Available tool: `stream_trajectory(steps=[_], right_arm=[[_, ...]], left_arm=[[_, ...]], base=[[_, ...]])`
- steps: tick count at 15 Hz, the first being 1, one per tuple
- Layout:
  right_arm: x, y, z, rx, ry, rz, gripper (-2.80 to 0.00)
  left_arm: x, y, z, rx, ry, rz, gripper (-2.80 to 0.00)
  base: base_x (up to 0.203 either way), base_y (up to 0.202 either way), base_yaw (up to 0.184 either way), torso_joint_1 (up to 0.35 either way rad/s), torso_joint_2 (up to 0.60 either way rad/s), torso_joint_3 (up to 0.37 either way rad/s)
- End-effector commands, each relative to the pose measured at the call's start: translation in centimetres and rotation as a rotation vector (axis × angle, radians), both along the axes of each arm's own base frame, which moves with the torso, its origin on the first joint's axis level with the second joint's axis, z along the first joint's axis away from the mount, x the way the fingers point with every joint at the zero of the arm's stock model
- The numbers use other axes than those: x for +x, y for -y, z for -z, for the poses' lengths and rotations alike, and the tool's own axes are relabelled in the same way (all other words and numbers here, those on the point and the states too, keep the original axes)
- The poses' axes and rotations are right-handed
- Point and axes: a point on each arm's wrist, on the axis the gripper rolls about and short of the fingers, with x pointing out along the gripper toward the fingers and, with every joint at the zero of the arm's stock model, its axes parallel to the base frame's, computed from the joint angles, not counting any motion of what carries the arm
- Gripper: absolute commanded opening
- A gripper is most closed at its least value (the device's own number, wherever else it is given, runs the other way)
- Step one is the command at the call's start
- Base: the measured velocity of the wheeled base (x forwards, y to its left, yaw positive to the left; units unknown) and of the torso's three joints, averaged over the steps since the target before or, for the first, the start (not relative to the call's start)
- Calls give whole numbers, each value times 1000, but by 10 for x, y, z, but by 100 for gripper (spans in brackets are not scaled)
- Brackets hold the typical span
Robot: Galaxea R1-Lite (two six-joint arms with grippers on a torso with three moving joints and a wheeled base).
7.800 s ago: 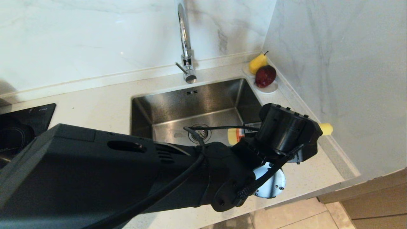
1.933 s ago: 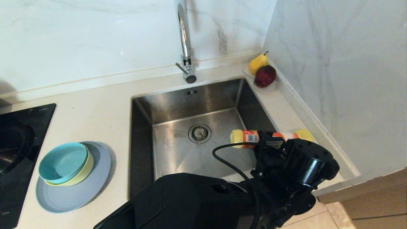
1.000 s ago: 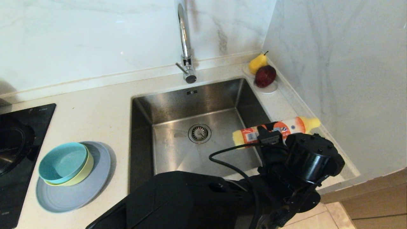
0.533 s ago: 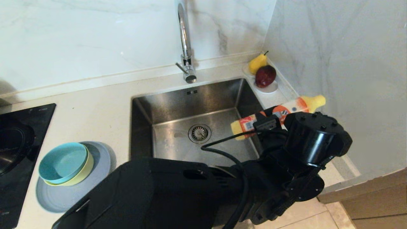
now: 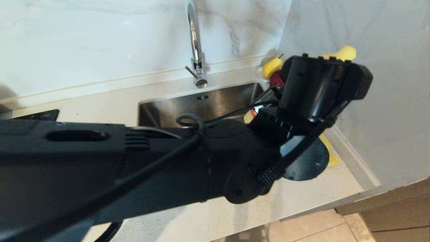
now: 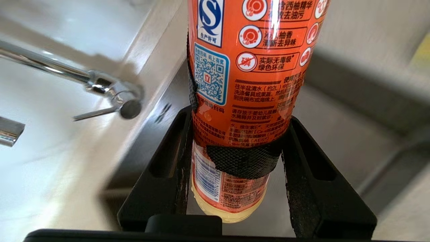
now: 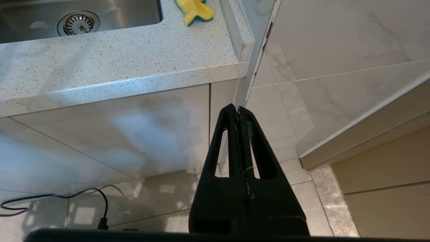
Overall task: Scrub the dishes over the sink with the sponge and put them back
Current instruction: Place the dish soap on the table
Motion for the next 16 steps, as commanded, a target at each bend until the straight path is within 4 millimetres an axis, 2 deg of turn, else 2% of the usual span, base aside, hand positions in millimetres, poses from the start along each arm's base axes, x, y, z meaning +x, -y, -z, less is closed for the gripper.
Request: stream_trajectory(steps=[1, 5, 10, 13, 16], right_arm=[[0, 0, 0, -1, 1, 0, -280], [0, 0, 0, -1, 1, -1, -280], [0, 0, 0, -1, 1, 0, -280], [0, 0, 0, -1, 1, 0, -280], [0, 0, 0, -1, 1, 0, -280]], left_arm=[[-3, -30, -43, -164, 20, 42, -280], [-11, -61, -84, -362, 33, 183, -280], [-28, -112, -135, -536, 86, 261, -280], [-34, -162, -167, -654, 147, 245, -280], [-46, -198, -189, -737, 188, 280, -280]], base=[[0, 0, 0, 0, 0, 0], [0, 0, 0, 0, 0, 0], [0, 0, 0, 0, 0, 0], [0, 0, 0, 0, 0, 0], [0, 0, 0, 0, 0, 0]])
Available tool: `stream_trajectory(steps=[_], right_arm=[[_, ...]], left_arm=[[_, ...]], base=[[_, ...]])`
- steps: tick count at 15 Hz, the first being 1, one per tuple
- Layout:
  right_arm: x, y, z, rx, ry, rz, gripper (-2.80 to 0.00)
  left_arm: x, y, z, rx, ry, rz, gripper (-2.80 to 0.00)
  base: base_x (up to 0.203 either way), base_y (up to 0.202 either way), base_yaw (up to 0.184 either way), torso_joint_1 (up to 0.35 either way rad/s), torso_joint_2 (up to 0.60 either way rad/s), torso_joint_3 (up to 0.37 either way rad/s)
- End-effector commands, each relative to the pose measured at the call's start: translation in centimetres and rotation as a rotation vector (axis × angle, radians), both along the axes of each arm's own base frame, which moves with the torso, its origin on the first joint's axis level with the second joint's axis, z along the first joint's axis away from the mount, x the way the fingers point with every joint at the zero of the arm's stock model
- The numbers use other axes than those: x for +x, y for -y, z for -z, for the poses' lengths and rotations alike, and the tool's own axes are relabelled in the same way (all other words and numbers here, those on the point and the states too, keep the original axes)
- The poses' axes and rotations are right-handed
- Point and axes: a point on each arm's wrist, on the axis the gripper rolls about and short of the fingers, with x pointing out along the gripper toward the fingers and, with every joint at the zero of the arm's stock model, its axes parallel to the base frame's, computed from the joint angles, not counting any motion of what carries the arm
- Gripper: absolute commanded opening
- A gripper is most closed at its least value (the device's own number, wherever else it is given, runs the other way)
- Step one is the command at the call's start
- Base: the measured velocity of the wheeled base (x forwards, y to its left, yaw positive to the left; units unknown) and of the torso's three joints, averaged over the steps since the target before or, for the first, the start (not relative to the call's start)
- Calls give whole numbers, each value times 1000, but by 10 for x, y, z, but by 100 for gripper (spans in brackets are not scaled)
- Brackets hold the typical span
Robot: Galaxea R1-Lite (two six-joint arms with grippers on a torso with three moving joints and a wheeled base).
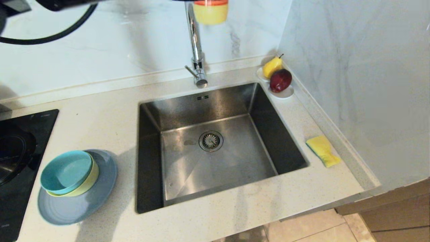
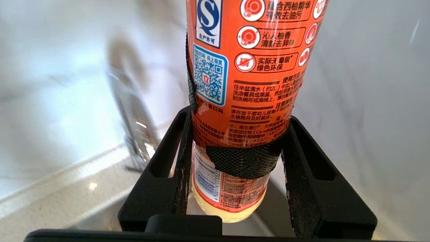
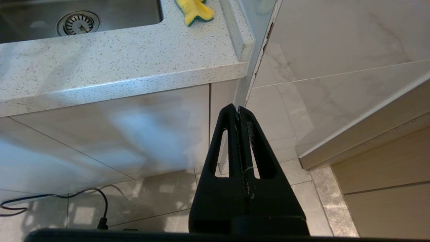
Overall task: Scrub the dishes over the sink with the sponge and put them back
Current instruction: Place the dish soap on the table
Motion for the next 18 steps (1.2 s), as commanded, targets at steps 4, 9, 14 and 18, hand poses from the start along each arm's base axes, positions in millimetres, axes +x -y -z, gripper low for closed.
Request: stream_trajectory(steps=[4, 9, 14, 18], right_arm=[[0, 0, 0, 0, 1, -1, -280], [0, 0, 0, 0, 1, -1, -280], [0, 0, 0, 0, 1, -1, -280], [0, 0, 0, 0, 2, 0, -280]], left_arm=[[-22, -66, -35, -149, 67, -66, -280], [-7, -118, -27, -154, 61, -287, -280], [7, -172, -27, -250, 69, -519, -280], [37, -208, -16, -393, 85, -721, -280]], base=[[0, 0, 0, 0, 0, 0], [0, 0, 0, 0, 0, 0], [0, 0, 0, 0, 0, 0], [0, 0, 0, 0, 0, 0]])
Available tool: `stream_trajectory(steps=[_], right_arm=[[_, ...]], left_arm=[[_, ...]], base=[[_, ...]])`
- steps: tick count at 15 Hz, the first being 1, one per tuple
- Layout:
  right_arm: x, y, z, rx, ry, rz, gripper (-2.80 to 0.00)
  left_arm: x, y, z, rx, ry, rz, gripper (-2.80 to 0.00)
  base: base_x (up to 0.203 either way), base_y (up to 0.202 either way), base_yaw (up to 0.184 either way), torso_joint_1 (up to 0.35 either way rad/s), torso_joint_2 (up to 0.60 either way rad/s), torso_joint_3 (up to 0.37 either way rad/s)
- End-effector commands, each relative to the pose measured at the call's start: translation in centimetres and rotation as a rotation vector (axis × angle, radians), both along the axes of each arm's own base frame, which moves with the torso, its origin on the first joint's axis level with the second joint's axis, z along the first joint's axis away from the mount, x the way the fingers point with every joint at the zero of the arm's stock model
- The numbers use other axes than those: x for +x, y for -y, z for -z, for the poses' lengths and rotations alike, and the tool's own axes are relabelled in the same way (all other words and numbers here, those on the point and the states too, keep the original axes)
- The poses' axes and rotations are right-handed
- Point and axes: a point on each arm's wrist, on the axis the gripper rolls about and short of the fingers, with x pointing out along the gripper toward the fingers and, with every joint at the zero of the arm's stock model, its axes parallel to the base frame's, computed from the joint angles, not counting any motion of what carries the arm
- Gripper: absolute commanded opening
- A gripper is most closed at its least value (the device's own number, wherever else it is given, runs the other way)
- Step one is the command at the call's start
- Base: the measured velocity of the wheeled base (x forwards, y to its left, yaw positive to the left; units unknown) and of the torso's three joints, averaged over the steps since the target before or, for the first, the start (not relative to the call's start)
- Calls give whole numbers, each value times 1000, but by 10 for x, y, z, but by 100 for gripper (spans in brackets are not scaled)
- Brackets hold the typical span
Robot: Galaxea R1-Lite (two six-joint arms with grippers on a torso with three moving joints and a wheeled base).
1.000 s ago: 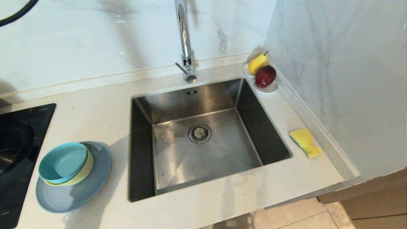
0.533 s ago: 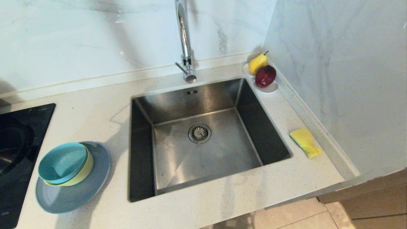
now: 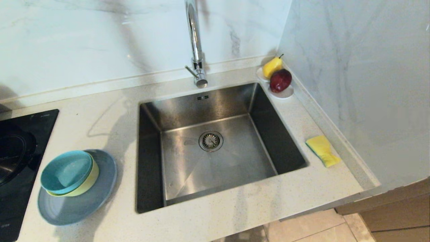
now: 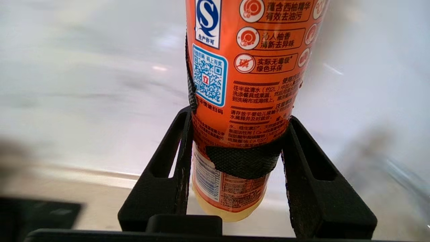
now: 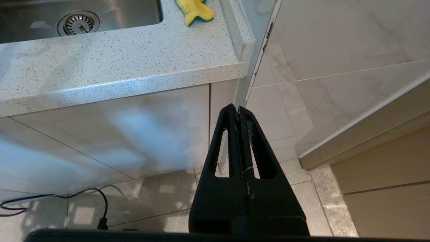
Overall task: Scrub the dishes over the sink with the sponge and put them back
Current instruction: Place the dish soap on the table
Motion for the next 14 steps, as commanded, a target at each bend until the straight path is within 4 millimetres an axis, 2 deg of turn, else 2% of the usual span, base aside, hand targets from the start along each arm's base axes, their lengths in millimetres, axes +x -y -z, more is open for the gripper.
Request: stream_trajectory(steps=[1, 3, 5, 8, 10, 14], right_arm=[[0, 0, 0, 0, 1, 0, -280], [0, 0, 0, 0, 1, -1, -280], [0, 0, 0, 0, 1, -1, -280], [0, 0, 0, 0, 1, 0, -280], [0, 0, 0, 0, 1, 0, -280], [0, 0, 0, 0, 2, -1, -280]], left_arm=[[26, -19, 22, -51, -41, -104, -280], [35, -36, 42, -71, -93, -177, -280], [42, -45, 61, -70, -141, -214, -280], [58, -50, 103, -60, -182, -241, -280], [76, -53, 133, -60, -199, -259, -280], [107, -56, 173, -67, -291, -359, -280]], base=[[0, 0, 0, 0, 0, 0], [0, 0, 0, 0, 0, 0], [0, 0, 0, 0, 0, 0], [0, 0, 0, 0, 0, 0], [0, 0, 0, 0, 0, 0], [0, 0, 0, 0, 0, 0]])
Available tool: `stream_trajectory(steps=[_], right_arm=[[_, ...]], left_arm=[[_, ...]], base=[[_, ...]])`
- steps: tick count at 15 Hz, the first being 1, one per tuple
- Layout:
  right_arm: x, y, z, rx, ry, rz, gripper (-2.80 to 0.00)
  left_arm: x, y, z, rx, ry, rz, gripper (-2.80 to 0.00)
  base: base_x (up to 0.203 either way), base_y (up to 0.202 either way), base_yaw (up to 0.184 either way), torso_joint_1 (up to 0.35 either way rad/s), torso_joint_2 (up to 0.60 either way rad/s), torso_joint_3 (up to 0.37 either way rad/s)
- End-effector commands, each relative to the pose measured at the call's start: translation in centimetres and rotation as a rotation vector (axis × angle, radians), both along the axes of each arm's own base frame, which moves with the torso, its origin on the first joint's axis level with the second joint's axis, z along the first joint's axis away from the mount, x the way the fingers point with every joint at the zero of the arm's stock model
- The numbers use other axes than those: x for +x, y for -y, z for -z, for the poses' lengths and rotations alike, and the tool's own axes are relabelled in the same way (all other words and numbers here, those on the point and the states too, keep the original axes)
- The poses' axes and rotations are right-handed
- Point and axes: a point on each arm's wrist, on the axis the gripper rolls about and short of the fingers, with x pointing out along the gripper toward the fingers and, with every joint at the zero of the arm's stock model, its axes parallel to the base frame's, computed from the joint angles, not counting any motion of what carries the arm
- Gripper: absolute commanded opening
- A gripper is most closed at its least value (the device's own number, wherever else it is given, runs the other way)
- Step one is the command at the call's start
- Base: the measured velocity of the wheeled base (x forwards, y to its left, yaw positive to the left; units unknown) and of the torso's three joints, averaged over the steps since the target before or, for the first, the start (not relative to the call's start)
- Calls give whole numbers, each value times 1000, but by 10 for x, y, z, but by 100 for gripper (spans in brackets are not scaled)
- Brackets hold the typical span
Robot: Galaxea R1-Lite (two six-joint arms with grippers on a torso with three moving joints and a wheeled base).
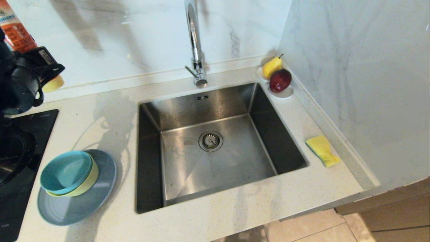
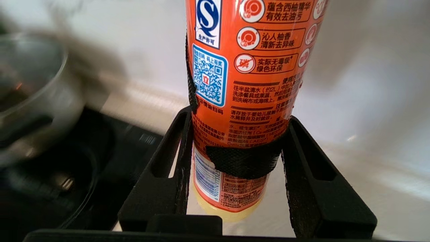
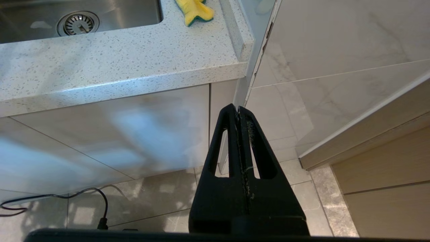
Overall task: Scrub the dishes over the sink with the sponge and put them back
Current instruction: Place the dish soap on the table
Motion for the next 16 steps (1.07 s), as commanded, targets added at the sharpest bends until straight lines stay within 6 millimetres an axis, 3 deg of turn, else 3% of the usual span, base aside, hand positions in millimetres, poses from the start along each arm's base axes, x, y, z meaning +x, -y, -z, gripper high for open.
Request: stream_trajectory(steps=[1, 6, 13, 16], right_arm=[[0, 0, 0, 0, 1, 0, -280], [0, 0, 0, 0, 2, -1, -280], [0, 0, 0, 0, 1, -1, -280], [0, 0, 0, 0, 2, 0, -280]], left_arm=[[26, -3, 37, -7, -81, -58, -280], [68, -4, 90, 26, -48, -81, -280], [117, -7, 122, 20, -37, -157, -280], [128, -7, 121, 11, -7, -183, -280]], base=[[0, 0, 0, 0, 0, 0], [0, 0, 0, 0, 0, 0], [0, 0, 0, 0, 0, 0], [0, 0, 0, 0, 0, 0]])
